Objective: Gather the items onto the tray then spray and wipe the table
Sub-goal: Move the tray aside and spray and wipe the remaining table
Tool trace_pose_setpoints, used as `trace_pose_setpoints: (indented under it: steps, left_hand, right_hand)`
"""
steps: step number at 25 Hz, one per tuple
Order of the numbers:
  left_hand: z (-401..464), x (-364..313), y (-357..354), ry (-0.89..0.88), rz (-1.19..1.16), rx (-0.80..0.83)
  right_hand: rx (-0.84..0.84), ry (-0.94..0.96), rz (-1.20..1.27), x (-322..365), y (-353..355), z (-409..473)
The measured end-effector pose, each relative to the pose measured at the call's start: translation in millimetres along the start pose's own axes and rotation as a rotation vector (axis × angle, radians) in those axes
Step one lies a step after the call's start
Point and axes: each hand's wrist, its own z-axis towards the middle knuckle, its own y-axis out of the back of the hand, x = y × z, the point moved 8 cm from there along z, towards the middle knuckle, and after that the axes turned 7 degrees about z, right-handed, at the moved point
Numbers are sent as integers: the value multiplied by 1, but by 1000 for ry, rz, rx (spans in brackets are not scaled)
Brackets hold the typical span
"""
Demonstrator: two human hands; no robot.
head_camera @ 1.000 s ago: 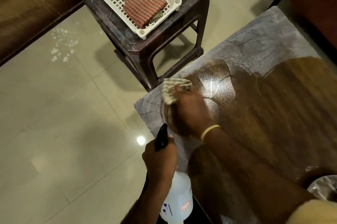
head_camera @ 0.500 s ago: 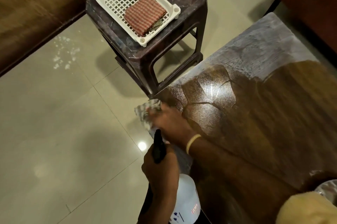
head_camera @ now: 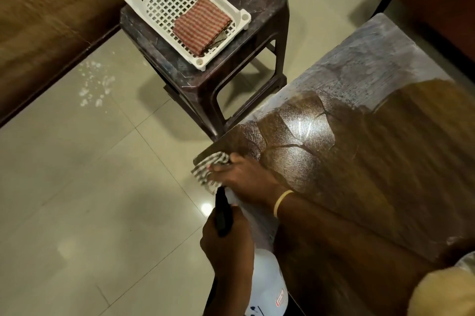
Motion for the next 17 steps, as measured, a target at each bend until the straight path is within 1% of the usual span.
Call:
trace_pose_setpoints:
  steps: [3, 4, 5, 6, 8, 9, 10, 12, 13, 14, 15, 16, 17]
  left_hand:
    - [1, 0, 0, -5, -18, 13]
    - [-1, 2, -2, 14, -18, 25]
    - [-3, 6, -2, 49, -29, 25]
    - [-6, 10, -2, 90, -41, 19]
    - [-12, 20, -2, 137, -16, 33]
    - [-15, 25, -5, 167, 0, 64]
    - [-18, 32, -11, 205, 20, 104]
    - [-31, 48, -27, 273, 65, 189]
    - [-37, 55, -34, 301, 67, 210]
    - [-42, 59, -40, 332, 47, 227]
    - [-45, 66, -44, 367, 32, 238]
    - [-48, 72, -46, 418, 18, 238]
    - [-49, 81, -46, 470, -3, 230]
  right_hand:
    - [-90, -224, -55, -22, 26, 27]
    - [-92, -240, -55, -19, 26, 36]
    - [-62, -186, -71, -12, 19, 39]
    - [-14, -74, -96, -4, 9, 30]
    - [140, 155, -99, -2, -6, -19]
    - [170, 185, -100, -12, -4, -44]
    - [145, 134, -110, -26, 5, -58]
    - [1, -141, -89, -60, 33, -54]
    - [-71, -244, -53, -70, 41, -44]
    - [-127, -268, -30, -66, 43, -33]
    - [-168, -250, -17, -57, 40, -27]
    - [-166, -213, -15, -45, 32, -31]
    - [-128, -164, -21, -34, 23, -45]
